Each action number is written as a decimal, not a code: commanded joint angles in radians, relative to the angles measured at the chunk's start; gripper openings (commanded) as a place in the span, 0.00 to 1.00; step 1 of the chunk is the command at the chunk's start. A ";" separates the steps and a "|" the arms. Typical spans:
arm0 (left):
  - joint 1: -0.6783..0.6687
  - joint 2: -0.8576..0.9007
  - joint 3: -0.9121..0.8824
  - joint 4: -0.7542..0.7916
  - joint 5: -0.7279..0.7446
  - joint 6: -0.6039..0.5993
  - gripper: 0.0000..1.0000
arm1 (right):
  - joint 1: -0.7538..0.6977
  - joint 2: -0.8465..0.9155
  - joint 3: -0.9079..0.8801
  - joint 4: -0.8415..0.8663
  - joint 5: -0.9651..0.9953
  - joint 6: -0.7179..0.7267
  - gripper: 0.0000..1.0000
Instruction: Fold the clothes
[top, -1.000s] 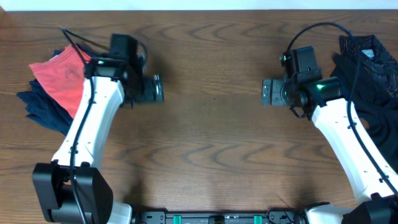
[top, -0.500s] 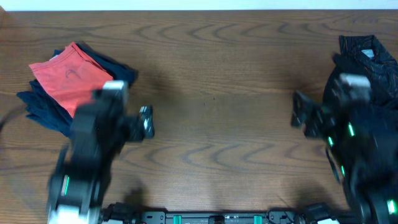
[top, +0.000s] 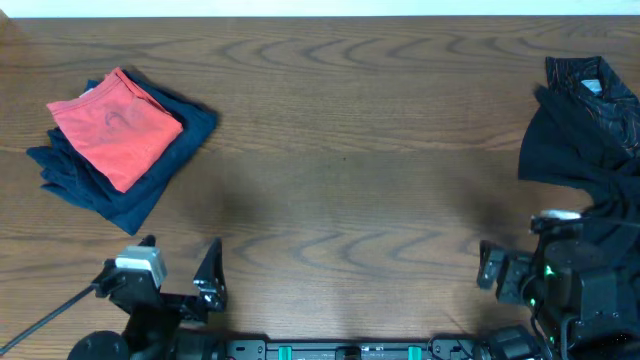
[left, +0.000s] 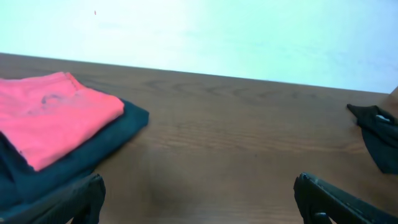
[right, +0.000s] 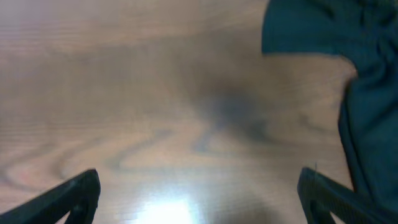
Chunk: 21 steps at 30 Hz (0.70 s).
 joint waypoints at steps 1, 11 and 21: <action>-0.003 -0.005 -0.006 -0.027 -0.015 -0.010 0.98 | 0.008 -0.002 -0.002 -0.006 0.015 0.017 0.99; -0.003 -0.005 -0.006 -0.194 -0.015 -0.010 0.98 | 0.008 -0.002 -0.002 -0.006 0.015 0.017 0.99; -0.003 -0.005 -0.006 -0.307 -0.015 -0.010 0.98 | -0.112 -0.220 -0.067 0.056 0.010 -0.005 0.99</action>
